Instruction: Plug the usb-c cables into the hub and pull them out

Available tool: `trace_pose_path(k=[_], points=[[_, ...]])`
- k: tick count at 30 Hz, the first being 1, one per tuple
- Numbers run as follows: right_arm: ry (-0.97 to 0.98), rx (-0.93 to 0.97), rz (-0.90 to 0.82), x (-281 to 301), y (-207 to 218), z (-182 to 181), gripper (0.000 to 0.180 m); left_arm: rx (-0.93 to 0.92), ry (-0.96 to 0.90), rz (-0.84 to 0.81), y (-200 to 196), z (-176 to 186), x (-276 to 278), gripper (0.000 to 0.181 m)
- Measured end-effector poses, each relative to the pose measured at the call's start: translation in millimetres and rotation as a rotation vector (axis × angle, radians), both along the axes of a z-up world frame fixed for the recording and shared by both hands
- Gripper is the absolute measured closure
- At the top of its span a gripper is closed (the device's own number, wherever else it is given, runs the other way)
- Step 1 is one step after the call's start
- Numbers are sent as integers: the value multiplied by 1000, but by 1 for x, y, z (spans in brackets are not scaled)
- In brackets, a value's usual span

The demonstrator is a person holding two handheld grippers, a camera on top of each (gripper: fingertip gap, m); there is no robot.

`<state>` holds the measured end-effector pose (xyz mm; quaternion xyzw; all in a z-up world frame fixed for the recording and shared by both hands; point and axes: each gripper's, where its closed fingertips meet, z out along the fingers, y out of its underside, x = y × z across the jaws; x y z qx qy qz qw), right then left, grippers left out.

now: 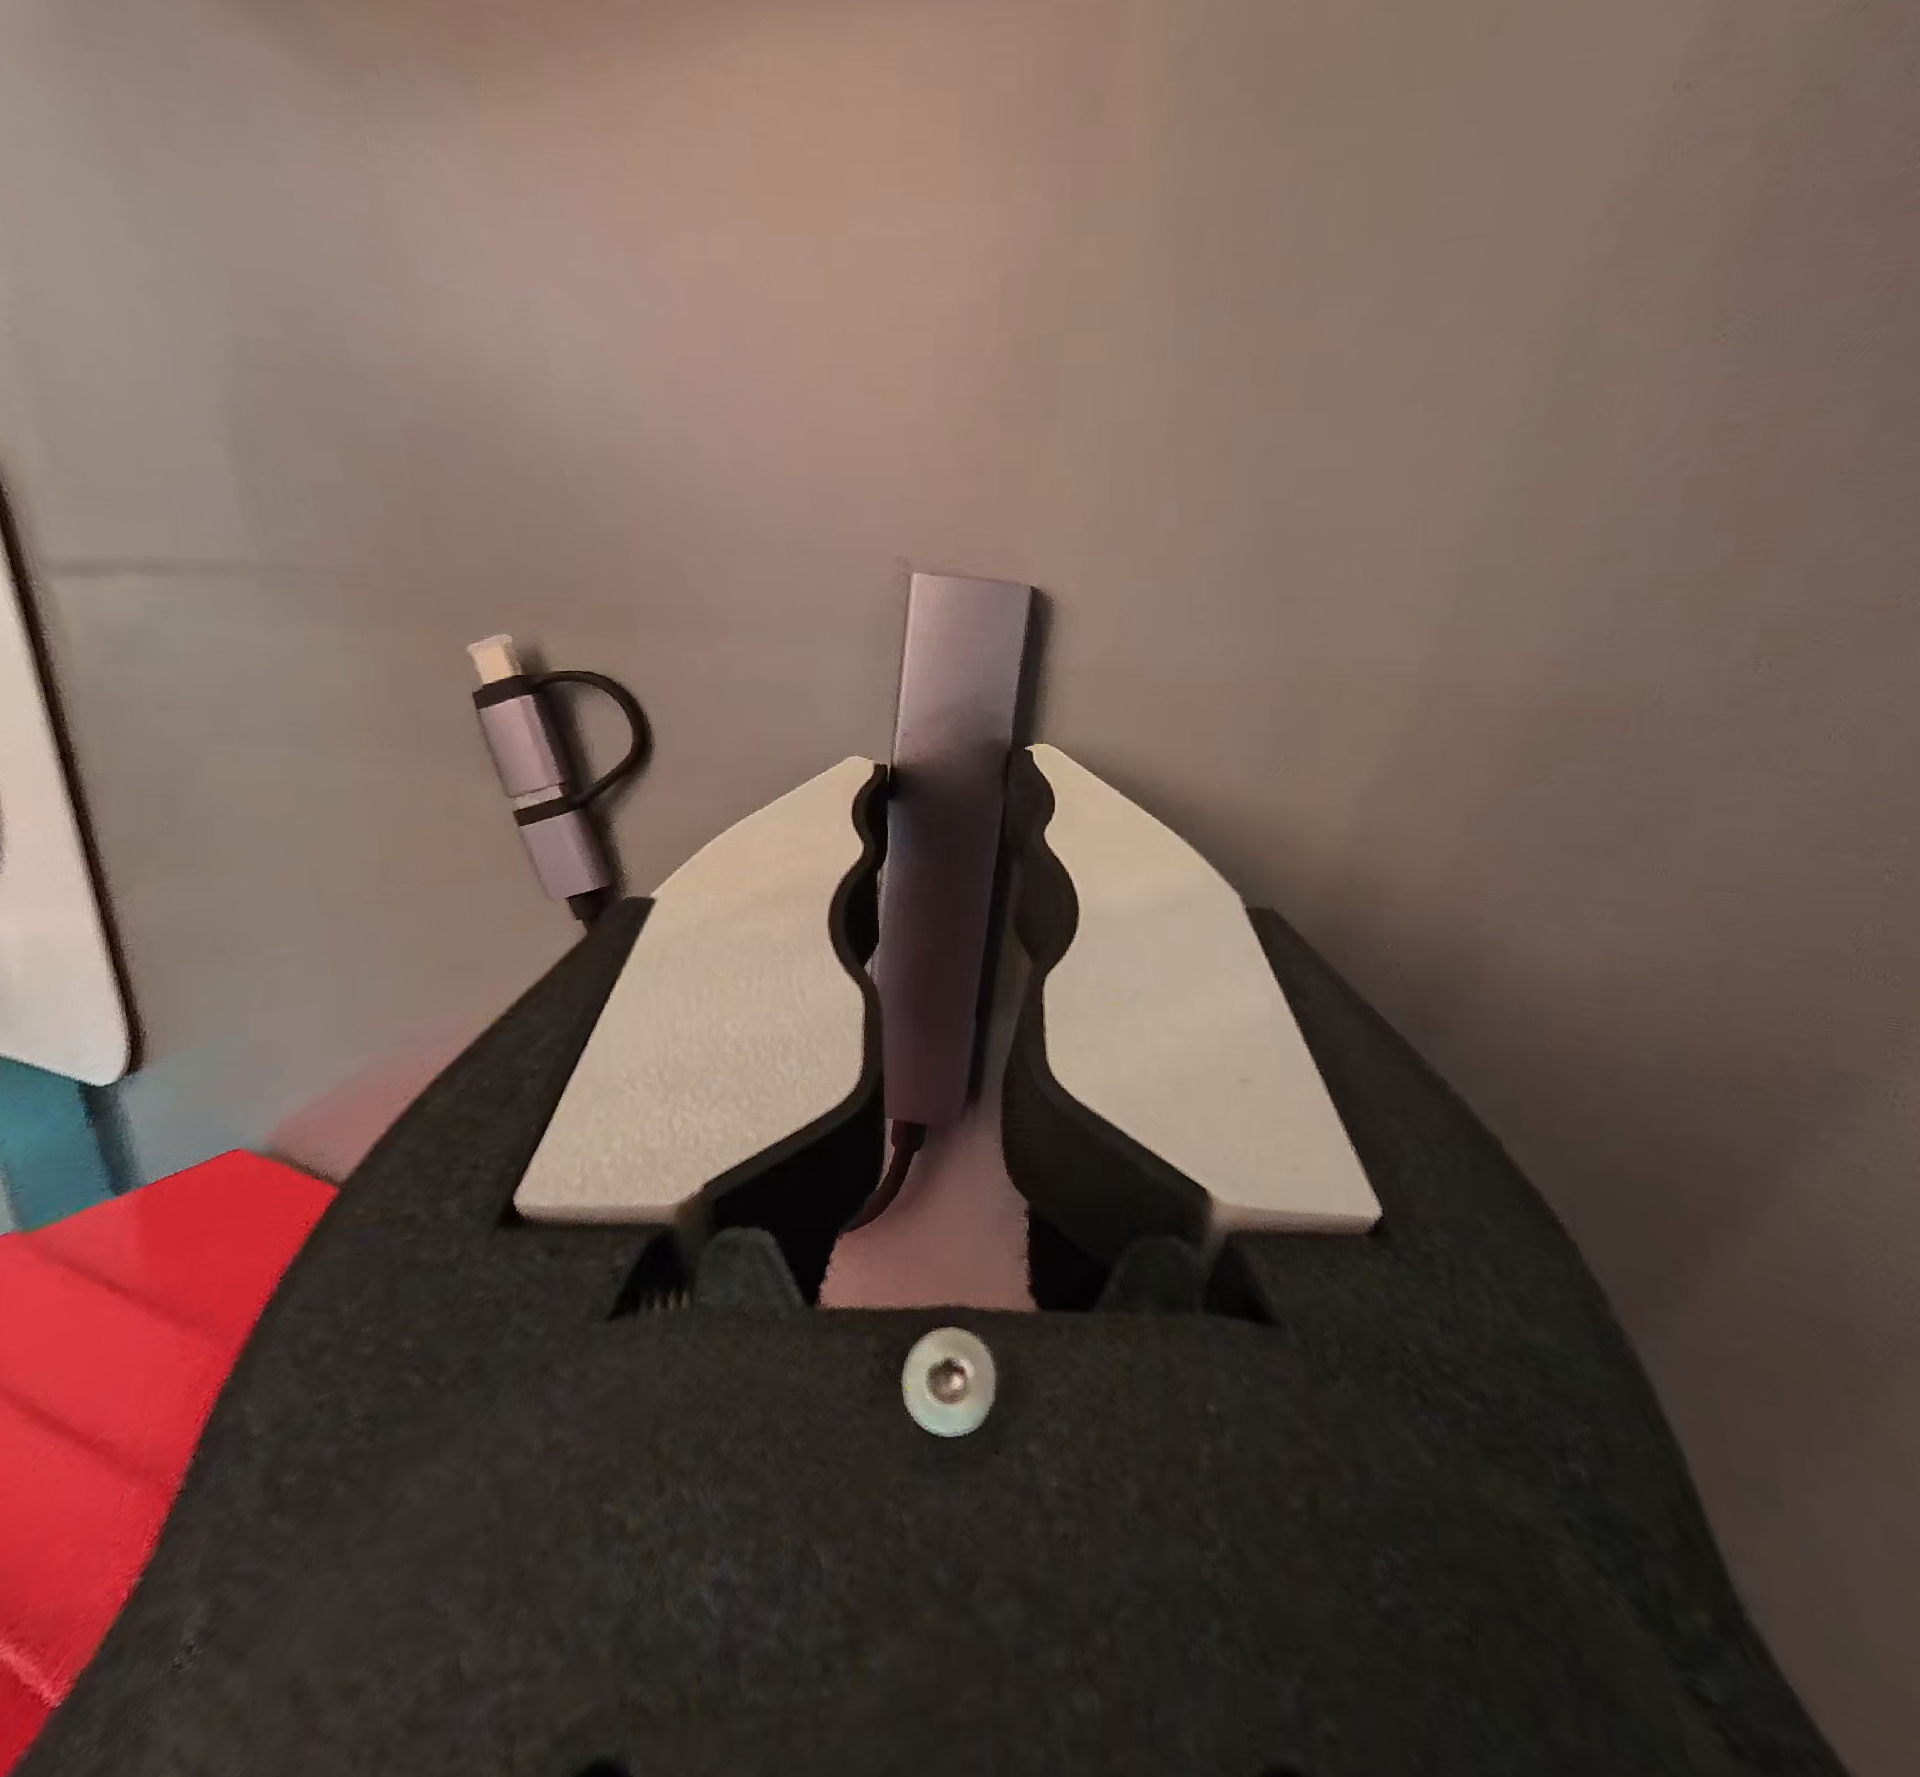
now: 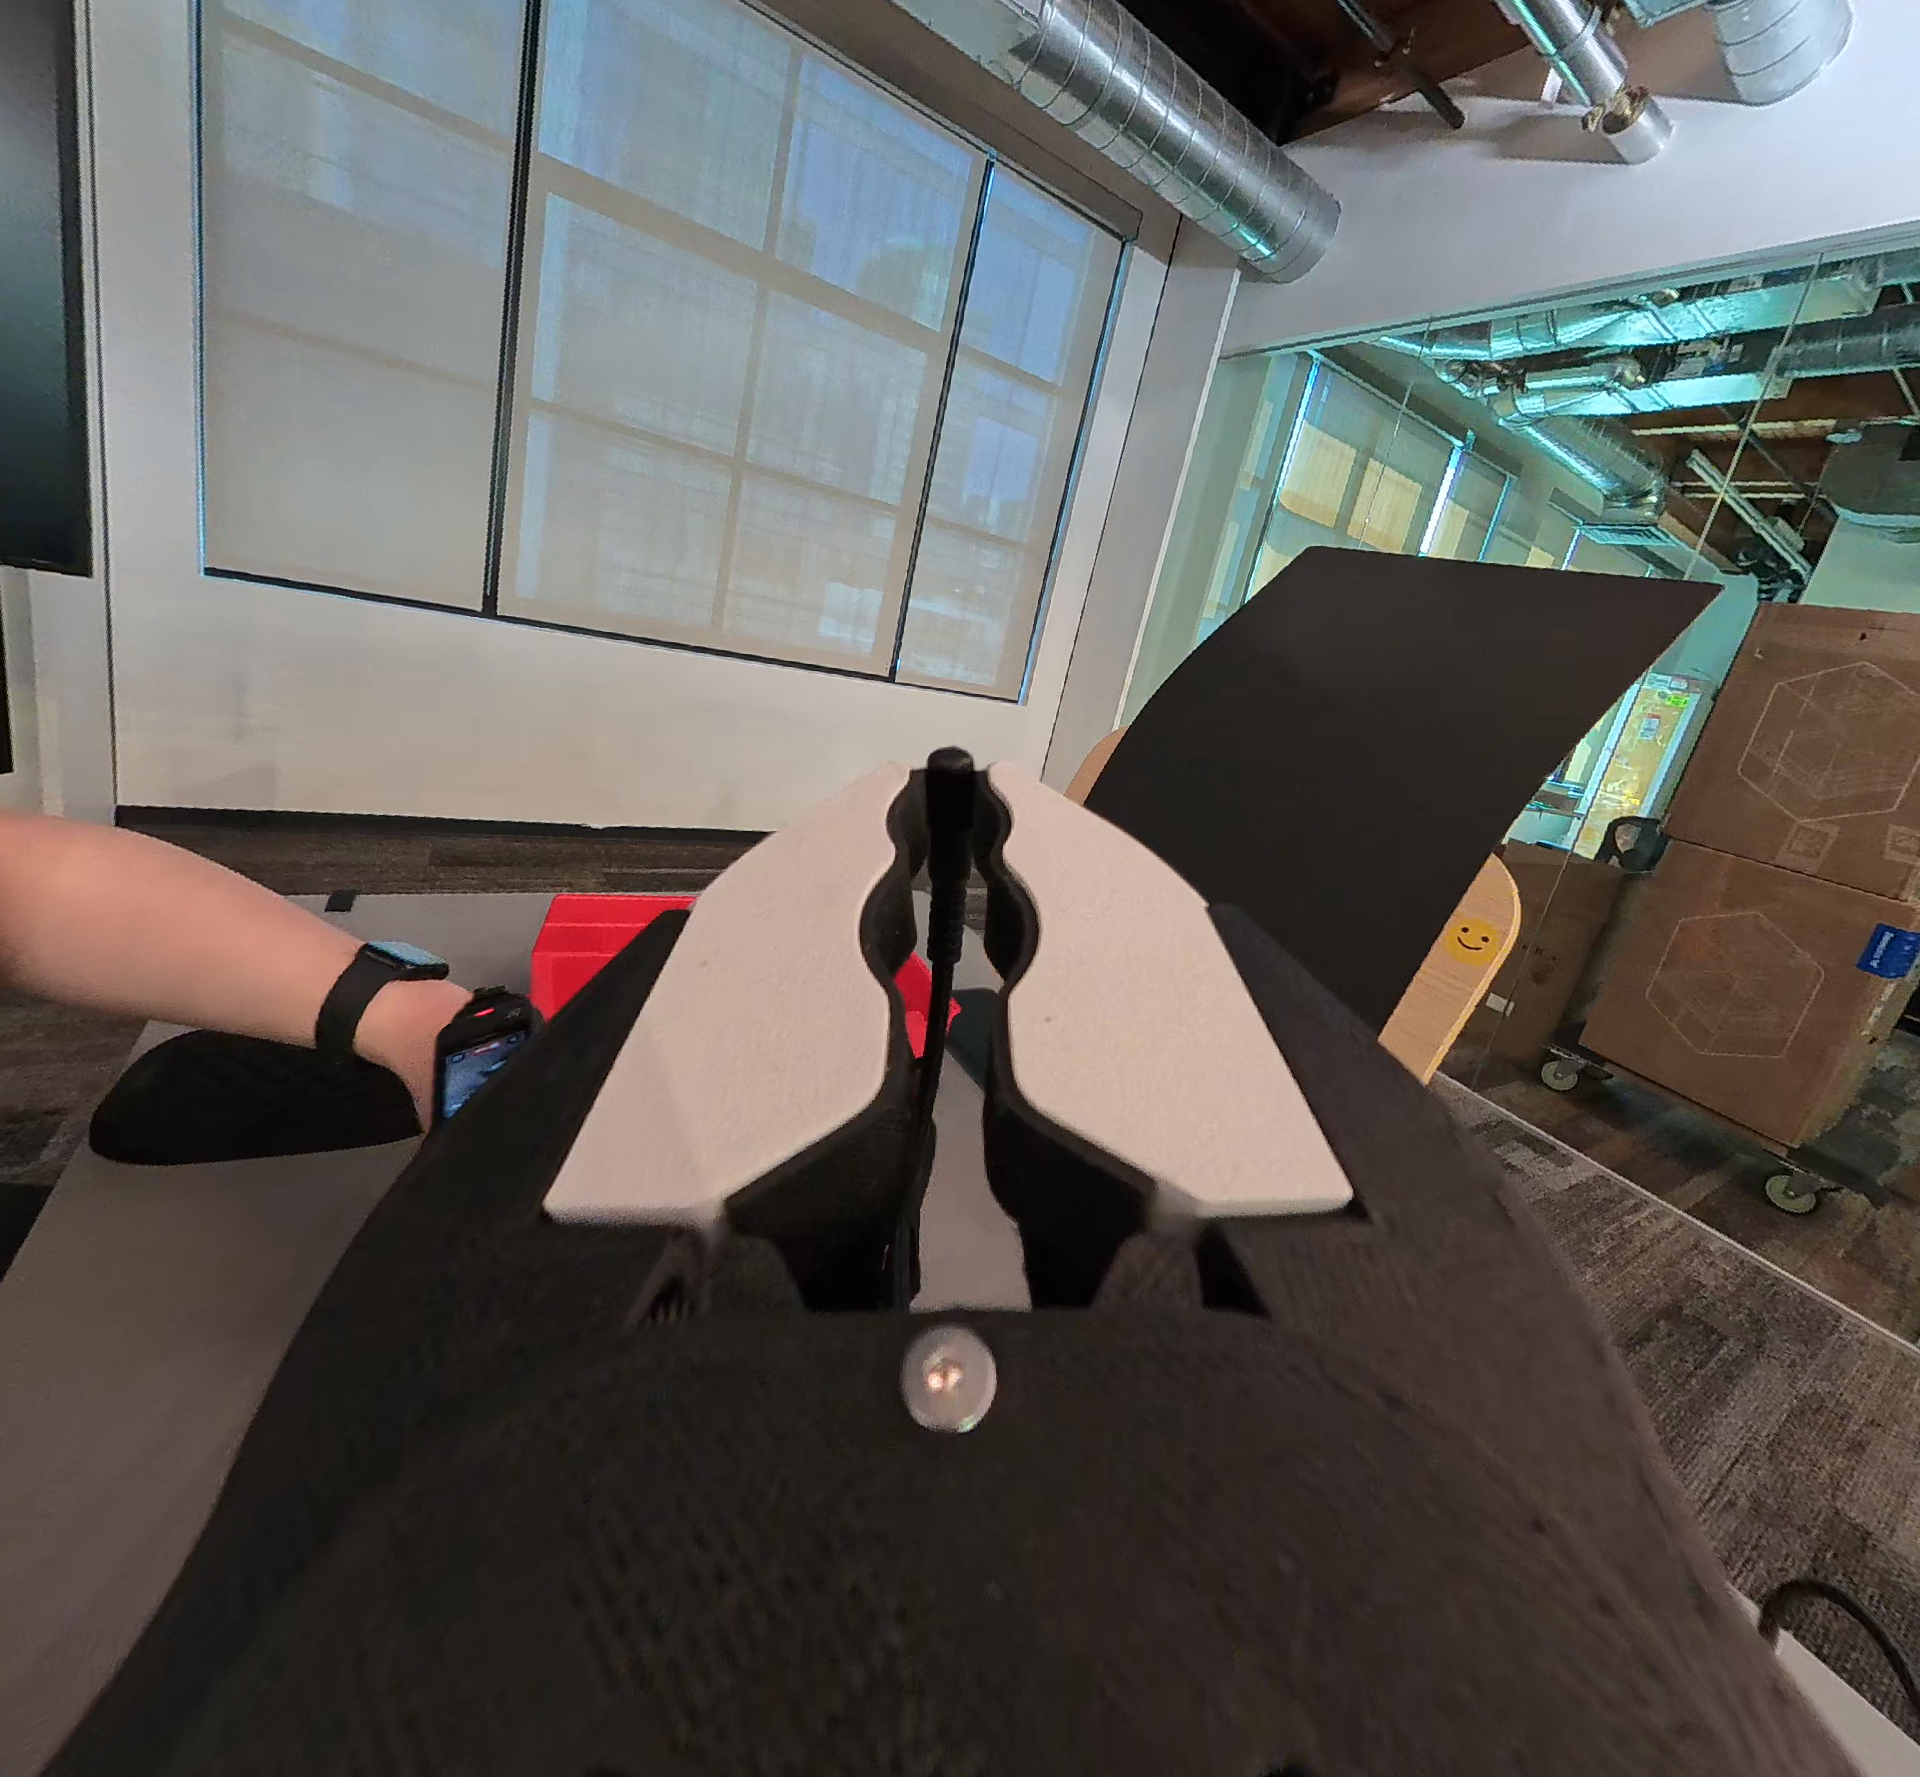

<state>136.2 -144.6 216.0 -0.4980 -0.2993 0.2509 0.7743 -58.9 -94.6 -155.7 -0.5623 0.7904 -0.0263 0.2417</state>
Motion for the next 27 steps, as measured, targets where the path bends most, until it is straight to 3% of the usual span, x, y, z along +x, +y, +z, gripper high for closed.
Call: trace_pose_path(k=[7,12,19,23,27], points=[[-9,-23,1,1,7,-5,171,-62,-3,18,1,6,3,160],[-26,-101,38,0,20,-20,171,-180,-265,90,4,50,16,160],[-312,-264,203,-52,34,-79,171,-331,-696,99,-2,119,4,160],[-426,-322,335,-93,38,-112,171,-244,-794,115,-3,142,-4,160],[-561,-376,439,-130,36,-149,171,-287,-834,152,-5,145,-3,160]])
